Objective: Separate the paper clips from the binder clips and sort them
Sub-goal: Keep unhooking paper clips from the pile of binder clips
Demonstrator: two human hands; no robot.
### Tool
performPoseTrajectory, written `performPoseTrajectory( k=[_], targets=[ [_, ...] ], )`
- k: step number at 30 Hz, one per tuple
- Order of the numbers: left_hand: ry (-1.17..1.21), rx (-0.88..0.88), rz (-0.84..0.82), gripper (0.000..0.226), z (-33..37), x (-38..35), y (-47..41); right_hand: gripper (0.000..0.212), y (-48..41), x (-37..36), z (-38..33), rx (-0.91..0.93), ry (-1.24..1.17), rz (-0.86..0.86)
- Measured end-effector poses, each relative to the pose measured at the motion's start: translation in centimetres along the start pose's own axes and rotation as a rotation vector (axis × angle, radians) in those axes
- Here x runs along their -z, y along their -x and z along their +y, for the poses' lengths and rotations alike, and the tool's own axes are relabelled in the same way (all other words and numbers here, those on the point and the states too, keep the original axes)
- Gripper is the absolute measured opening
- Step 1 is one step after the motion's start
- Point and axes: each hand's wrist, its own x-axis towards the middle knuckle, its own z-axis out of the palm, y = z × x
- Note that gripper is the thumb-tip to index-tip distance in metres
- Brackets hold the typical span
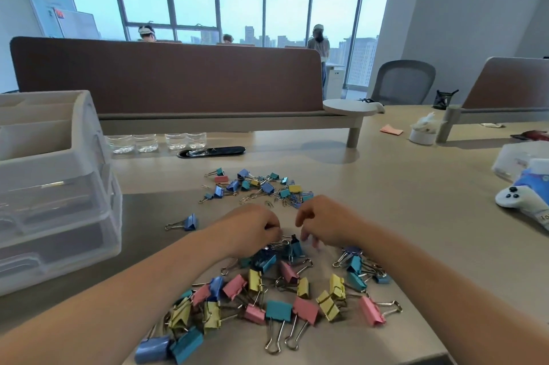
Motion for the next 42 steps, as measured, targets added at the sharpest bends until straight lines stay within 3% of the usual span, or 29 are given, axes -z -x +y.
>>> performPoseTrajectory(
  k=[7,13,22,32,42],
  targets=[
    [0.083,-0.003,0.154,0.019,-1.3,0.4,-5.1,0.027,-3.4,1.4,2.8,-0.075,0.194,0.248],
    [-0.044,-0.033,0.208,0.033,-3.1,0.2,-10.6,0.04,-7.8,1.8,5.0,-0.051,0.317,0.237],
    [-0.141,0.003,0.191,0.02,-3.6,-1.0,-14.0,0.021,-10.3,1.2,4.8,-0.01,0.418,0.193],
    [-0.112,-0.001,0.259,0.013,-3.7,-1.4,-13.7,0.012,-9.4,1.4,4.7,0.001,0.271,0.26],
    [0.201,0.047,0.328,0.007,-3.6,0.1,-11.6,0.006,-8.1,2.0,4.7,0.009,0.052,0.339]
  ],
)
